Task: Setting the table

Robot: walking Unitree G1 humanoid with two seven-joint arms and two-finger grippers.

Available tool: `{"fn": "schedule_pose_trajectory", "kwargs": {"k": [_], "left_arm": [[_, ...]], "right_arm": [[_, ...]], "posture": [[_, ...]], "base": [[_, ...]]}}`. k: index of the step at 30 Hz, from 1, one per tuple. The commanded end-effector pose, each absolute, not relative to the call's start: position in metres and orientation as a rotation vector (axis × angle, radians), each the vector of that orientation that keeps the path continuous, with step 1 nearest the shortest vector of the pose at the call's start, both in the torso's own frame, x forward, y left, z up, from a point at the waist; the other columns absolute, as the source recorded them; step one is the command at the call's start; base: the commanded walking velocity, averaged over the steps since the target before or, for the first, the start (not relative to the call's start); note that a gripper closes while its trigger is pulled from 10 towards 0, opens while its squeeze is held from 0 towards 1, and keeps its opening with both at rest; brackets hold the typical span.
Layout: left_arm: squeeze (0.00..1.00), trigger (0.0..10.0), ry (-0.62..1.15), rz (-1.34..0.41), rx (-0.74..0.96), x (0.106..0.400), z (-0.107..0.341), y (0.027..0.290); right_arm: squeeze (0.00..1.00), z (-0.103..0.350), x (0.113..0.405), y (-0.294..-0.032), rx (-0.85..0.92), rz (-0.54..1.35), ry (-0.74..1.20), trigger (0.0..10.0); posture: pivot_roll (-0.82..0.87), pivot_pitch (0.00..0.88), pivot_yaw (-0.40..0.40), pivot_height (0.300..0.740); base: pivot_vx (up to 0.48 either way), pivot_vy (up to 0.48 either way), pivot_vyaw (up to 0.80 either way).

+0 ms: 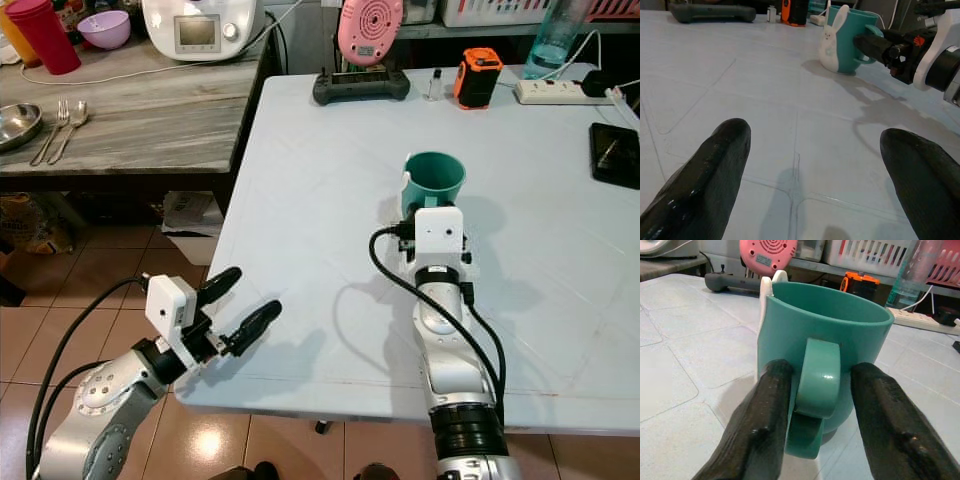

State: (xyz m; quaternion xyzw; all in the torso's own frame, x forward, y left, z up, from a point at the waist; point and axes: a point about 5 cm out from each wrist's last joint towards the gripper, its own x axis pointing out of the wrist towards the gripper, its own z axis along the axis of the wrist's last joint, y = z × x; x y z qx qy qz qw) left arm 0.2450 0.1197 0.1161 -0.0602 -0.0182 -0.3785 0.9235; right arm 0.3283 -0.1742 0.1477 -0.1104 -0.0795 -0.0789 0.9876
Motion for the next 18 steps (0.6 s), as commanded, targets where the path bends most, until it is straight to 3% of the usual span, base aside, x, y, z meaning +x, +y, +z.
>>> {"fn": "schedule_pose_trajectory", "kwargs": {"k": [1, 18], "left_arm": [[0.00, 10.0, -0.043, -0.801, -0.118, 0.2430, 0.1193, 0.1191], [0.00, 10.0, -0.040, -0.814, -0.136, 0.2447, 0.1110, 0.1189]], "right_arm": [[0.00, 0.1470, 0.3293, -0.1730, -0.215, -0.158, -0.159, 0.0], [0.00, 0.1459, 0.3281, -0.1759, -0.218, -0.162, -0.159, 0.0]], "posture": [[-0.21, 0.155, 0.083, 0.740], [-0.21, 0.141, 0.076, 0.740]], "base": [[0.000, 0.000, 0.00], [0.000, 0.000, 0.00]]}}
